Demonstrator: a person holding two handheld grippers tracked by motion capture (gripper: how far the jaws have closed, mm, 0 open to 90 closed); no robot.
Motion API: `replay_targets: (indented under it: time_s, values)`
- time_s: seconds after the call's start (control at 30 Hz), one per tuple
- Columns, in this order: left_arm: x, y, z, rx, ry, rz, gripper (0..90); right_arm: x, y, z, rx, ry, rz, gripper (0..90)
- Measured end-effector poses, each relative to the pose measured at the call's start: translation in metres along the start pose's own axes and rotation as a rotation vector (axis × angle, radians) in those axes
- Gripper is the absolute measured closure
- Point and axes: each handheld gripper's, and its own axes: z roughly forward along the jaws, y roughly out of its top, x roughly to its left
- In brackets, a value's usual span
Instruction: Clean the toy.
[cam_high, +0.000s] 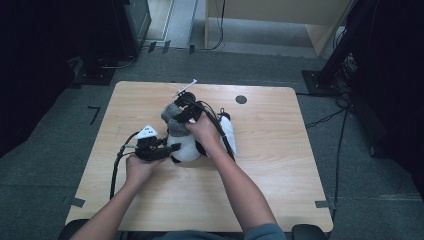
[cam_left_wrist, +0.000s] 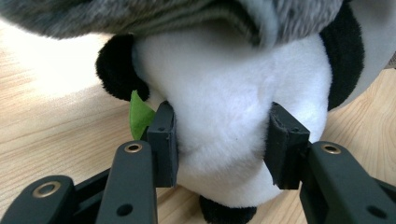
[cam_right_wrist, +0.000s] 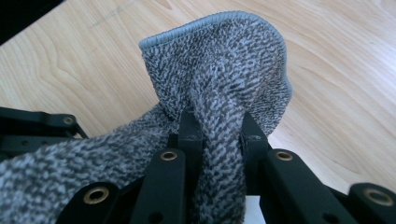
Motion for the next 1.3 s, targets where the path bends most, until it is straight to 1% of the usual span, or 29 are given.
replay_targets:
  time_s: [0.17,0.23,0.27,0.3,0.4,0.47,0.57,0.73,0.8,0.9,1.03,1.1,1.13,1.2,1.3]
  values:
    - [0.001,0.0,0.0,0.008,0.0,-0.004,54.0,-0.017,-0.005,-0.012,0.019,-0.047,0.011,77.4]
    - [0.001,0.001,0.0,0.009,-0.001,-0.009,54.1,-0.026,-0.01,-0.018,0.033,-0.073,0.02,77.5]
    - [0.001,0.001,0.0,0.009,-0.001,-0.006,54.1,-0.032,-0.013,-0.021,0.044,-0.086,0.023,77.5]
    - [0.0,0.001,0.0,0.007,0.001,0.0,54.2,-0.038,-0.016,-0.024,0.05,-0.089,0.03,77.5]
    - [0.0,0.002,0.0,0.01,0.003,0.007,54.4,-0.053,-0.026,-0.035,0.022,-0.07,0.068,77.4]
    - [0.0,0.002,0.0,0.011,0.002,0.006,54.4,-0.06,-0.031,-0.041,-0.004,-0.07,0.086,77.4]
    - [0.0,0.002,0.0,0.009,0.002,0.005,54.5,-0.07,-0.038,-0.048,-0.029,-0.075,0.113,77.3]
    - [0.001,0.002,0.0,0.0,0.001,0.002,54.5,-0.087,-0.05,-0.055,-0.065,-0.065,0.18,77.3]
    - [0.001,0.002,0.0,-0.001,0.001,0.002,54.5,-0.092,-0.055,-0.056,-0.073,-0.061,0.201,77.3]
    - [0.002,0.003,-0.001,0.004,0.0,0.002,54.5,-0.101,-0.06,-0.059,-0.062,-0.077,0.236,77.6]
    - [0.003,0.003,-0.001,0.001,-0.001,0.002,54.5,-0.11,-0.072,-0.063,-0.082,-0.089,0.279,77.8]
    - [0.004,0.003,-0.002,0.001,-0.003,0.003,54.5,-0.11,-0.076,-0.064,-0.086,-0.116,0.259,77.8]
    - [0.004,0.003,-0.002,0.0,-0.003,0.004,54.5,-0.11,-0.078,-0.065,-0.088,-0.119,0.259,77.8]
    - [0.004,0.003,-0.002,-0.001,-0.004,0.006,54.5,-0.112,-0.08,-0.065,-0.089,-0.115,0.268,77.9]
    - [0.005,0.003,-0.002,-0.002,-0.005,0.008,54.4,-0.115,-0.086,-0.066,-0.109,-0.105,0.284,77.9]
